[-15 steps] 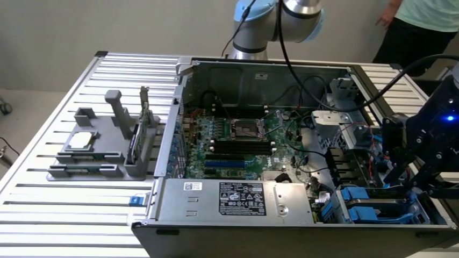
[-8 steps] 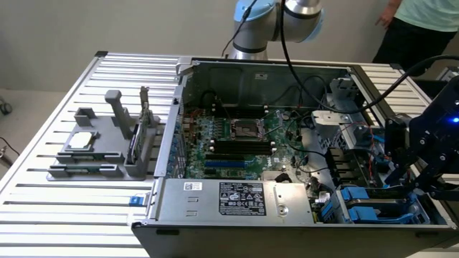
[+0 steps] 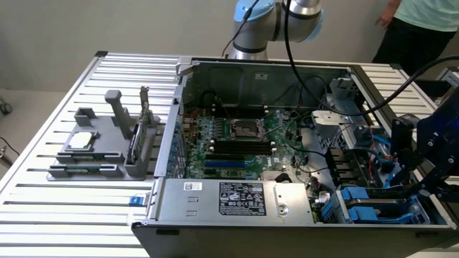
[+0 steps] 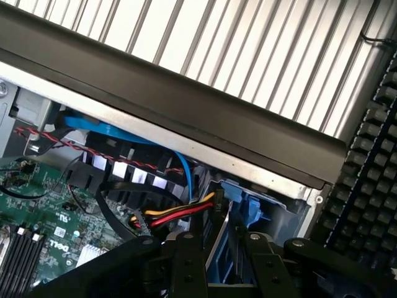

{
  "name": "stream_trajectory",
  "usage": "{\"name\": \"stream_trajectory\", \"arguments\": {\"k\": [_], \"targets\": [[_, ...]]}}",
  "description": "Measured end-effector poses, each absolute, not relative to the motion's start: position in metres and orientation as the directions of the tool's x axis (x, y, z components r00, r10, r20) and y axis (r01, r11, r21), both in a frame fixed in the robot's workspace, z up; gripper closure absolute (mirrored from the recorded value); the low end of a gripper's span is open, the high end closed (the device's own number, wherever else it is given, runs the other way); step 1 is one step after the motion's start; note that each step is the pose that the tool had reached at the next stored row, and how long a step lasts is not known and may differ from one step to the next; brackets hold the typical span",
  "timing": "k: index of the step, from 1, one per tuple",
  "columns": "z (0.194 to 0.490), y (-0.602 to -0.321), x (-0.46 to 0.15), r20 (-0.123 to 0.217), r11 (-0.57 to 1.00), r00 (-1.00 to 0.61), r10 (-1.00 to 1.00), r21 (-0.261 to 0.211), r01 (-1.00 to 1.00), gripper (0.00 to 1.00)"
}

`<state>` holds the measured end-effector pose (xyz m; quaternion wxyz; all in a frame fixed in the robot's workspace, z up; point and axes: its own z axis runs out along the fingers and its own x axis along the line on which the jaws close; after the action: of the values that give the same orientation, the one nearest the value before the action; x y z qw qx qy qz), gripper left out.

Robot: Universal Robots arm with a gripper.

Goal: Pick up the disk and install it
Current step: 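Insert the first disk wire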

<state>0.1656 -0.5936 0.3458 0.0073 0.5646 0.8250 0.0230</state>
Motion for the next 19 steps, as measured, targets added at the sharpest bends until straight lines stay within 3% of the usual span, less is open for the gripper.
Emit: {"name": "stream_trajectory", "arguments": {"k": [10,19], "targets": [[0.3423,-0.5998,0.1655,0.051,0.334,-0.337,0.940,0.060,0.941,0.69],[0.3407,-0.5998,0.1639,0.058,0.251,-0.254,0.965,0.062,0.966,0.69]]}}
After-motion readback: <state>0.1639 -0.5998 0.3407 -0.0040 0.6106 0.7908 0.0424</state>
